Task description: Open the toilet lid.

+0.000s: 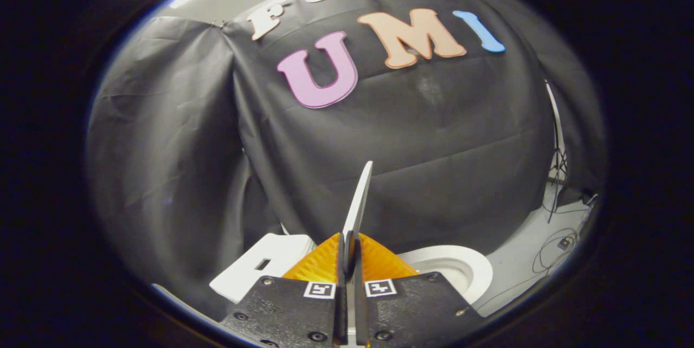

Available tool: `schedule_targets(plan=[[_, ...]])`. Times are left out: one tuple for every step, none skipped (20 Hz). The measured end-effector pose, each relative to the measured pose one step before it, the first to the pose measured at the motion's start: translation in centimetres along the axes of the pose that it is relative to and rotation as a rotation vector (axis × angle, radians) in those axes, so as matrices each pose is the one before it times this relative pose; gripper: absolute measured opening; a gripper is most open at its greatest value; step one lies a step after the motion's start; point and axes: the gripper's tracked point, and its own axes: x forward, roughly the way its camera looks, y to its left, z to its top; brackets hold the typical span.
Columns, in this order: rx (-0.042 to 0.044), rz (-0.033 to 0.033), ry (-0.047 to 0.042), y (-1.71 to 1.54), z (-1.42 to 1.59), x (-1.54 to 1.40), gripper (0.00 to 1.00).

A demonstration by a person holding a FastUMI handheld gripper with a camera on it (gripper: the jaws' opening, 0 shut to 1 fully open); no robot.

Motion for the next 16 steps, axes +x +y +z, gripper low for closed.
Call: schedule_targets(plan=[[-0.01499,0.00928,0.00218,1.013,0.12,0.041,0.05],[-0.01739,0.0087,0.00205,1.012,-0.154,0.359,0.05],[-0.0186,0.00827,0.00274,0.882,0.103,0.297,0.05],[-0.01969,0.00864,0.00244,0.742,-0.024,0.135,0.05],[-0.01618,0.01089,0.00286,0.934,0.052,0.14,0.05],[-0.01698,0.00972,0.00153,0.856,0.011,0.232,0.05],[-0.01373,0.00999,0.00298,0.86,0.171,0.128,0.05],[-0.01211,0.0078,0.00166,0.792,0.115,0.241,0.05],[-0.01395,0.0078,0.00111,0.721,0.107,0.16,0.05],[-0.01303,0.00954,0.001,0.81,-0.135,0.124,0.05],[-0.01173,0.00944,0.00111,0.884,0.024,0.156,0.05],[-0.00994,0.00894,0.00278,0.645,-0.039,0.219,0.05],[-0.01274,0.00642,0.0025,0.69,0.104,0.178,0.05],[-0.01195,0.00515,0.00081,0.608,-0.06,0.224,0.05],[-0.00808,0.00628,0.00175,0.565,0.002,0.048,0.06],[-0.0021,0.00677,-0.00037,0.327,-0.219,0.168,0.06]])
